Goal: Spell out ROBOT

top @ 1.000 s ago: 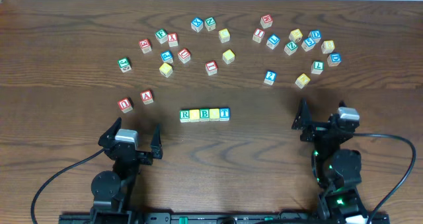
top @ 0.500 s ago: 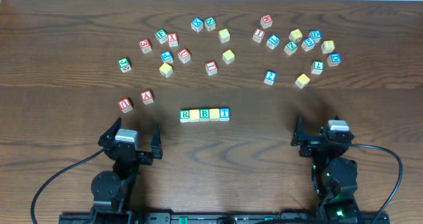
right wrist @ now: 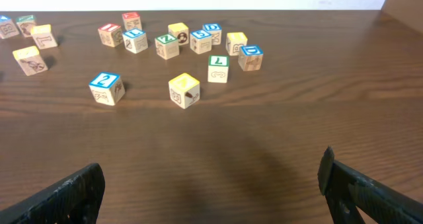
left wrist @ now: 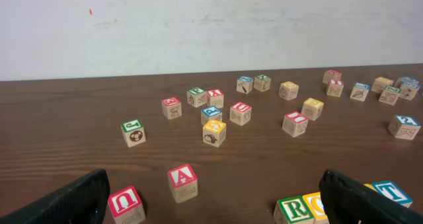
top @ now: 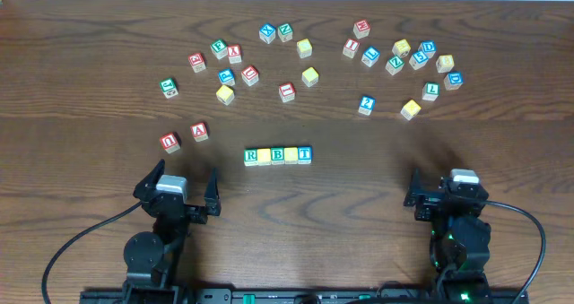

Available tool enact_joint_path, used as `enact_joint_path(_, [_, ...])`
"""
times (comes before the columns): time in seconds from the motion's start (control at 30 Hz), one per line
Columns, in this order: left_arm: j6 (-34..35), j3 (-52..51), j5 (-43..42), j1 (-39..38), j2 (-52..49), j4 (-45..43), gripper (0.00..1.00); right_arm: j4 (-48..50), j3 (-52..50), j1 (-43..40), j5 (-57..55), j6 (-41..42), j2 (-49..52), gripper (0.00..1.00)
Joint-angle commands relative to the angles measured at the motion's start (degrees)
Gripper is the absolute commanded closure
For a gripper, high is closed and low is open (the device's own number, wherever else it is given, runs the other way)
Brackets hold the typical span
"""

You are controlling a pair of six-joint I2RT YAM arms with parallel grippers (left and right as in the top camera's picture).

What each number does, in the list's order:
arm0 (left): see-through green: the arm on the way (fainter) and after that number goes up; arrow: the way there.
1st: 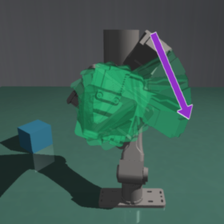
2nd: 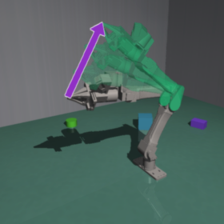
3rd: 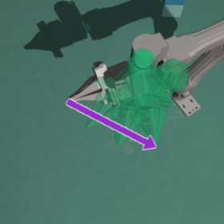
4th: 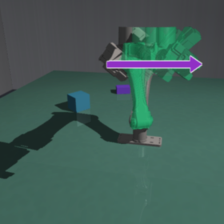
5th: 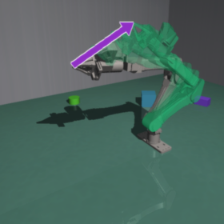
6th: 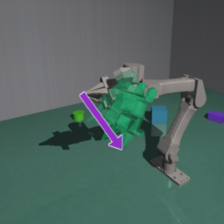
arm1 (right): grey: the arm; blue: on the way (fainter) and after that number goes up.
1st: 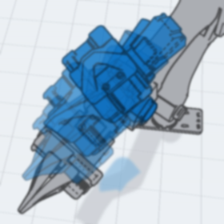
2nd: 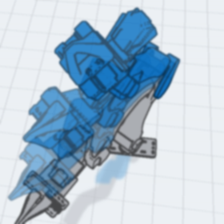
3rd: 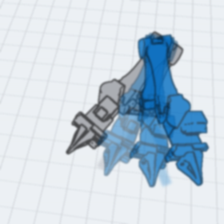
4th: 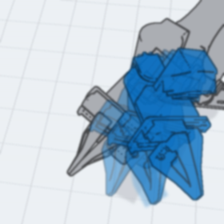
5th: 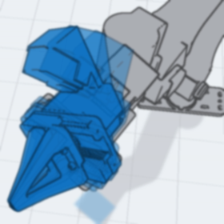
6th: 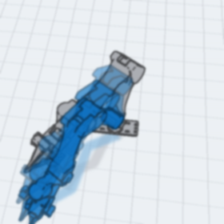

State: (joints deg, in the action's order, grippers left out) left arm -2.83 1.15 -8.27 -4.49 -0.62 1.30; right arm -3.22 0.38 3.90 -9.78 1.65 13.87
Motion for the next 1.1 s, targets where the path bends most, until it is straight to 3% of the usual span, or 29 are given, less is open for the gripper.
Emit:
enact_joint_path(0.0, [0.1, -0.9, -1.4, 0.3, 0.3, 2.1, 0.0, -0.5, -0.1, -1.0, 0.8, -1.6, -1.2, 0.01])
enact_joint_path(0.63, [0.1, -0.9, -1.4, 0.3, 0.3, 2.1, 0.01, -0.7, -0.1, -4.0, 1.9, -1.5, -13.7, 0.01])
enact_joint_path(1.07, [0.1, -0.9, -1.4, 0.3, 0.3, 2.1, 0.01, -0.4, -0.1, -4.0, 2.3, -1.5, -13.6, 0.01])
